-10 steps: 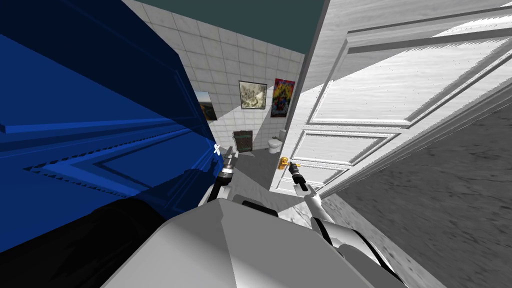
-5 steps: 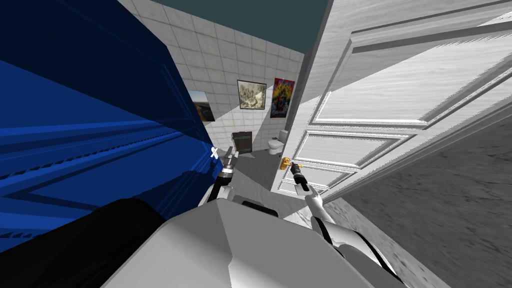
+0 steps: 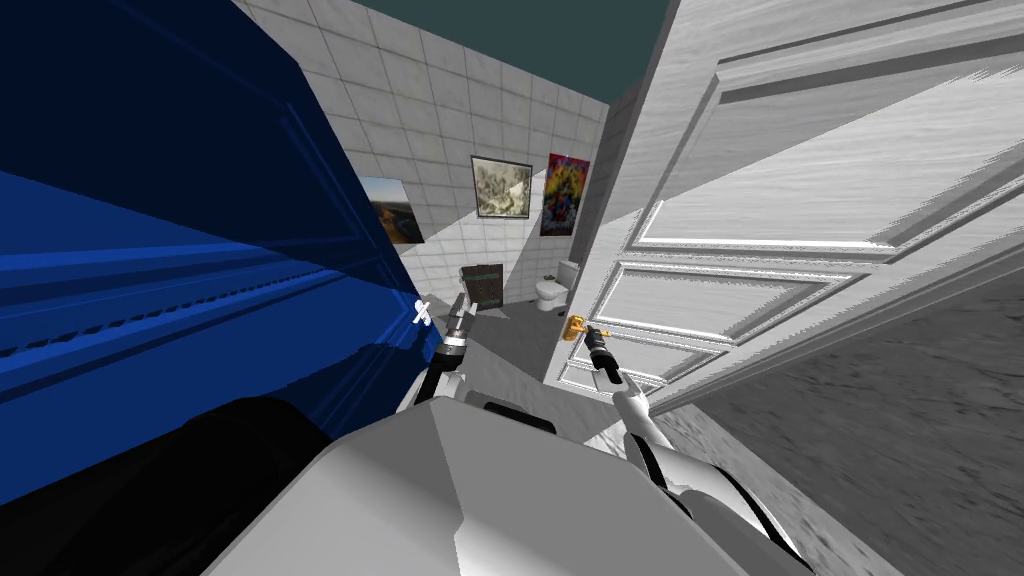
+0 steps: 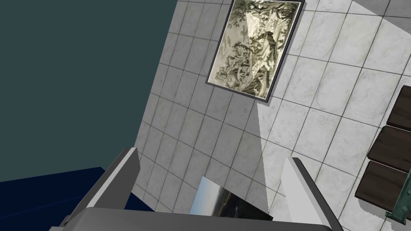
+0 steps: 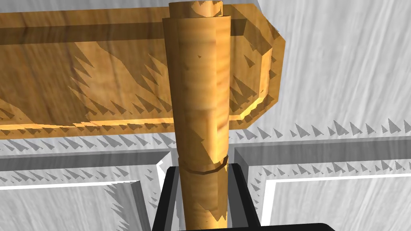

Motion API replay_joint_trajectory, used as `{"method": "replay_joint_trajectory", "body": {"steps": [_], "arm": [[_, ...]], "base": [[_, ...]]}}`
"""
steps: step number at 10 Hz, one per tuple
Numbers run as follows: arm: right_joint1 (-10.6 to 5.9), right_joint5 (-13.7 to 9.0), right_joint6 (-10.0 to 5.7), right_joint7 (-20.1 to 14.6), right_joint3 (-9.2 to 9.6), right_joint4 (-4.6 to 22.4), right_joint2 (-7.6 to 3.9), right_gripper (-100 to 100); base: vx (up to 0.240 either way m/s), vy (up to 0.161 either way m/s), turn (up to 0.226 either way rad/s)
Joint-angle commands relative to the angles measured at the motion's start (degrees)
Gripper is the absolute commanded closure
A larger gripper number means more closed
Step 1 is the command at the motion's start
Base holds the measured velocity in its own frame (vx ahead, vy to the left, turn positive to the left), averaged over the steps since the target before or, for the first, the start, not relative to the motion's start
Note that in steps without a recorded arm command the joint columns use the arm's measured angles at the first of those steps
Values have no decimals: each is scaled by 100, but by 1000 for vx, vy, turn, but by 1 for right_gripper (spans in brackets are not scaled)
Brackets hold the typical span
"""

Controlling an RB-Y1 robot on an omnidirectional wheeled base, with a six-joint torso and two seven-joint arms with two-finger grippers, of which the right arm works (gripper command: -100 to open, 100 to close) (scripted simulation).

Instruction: Push the door open

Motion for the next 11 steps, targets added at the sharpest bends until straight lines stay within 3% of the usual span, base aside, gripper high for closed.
{"method": "replay_joint_trajectory", "body": {"steps": [1, 6, 11], "arm": [[25, -26, 20, 36, -67, -34, -21, 100], [47, -76, 27, 95, -185, -20, -55, 100], [102, -198, 45, 243, -478, 14, -139, 100]], "base": [[177, 51, -52], [139, 38, -25], [165, 70, -59]]}}
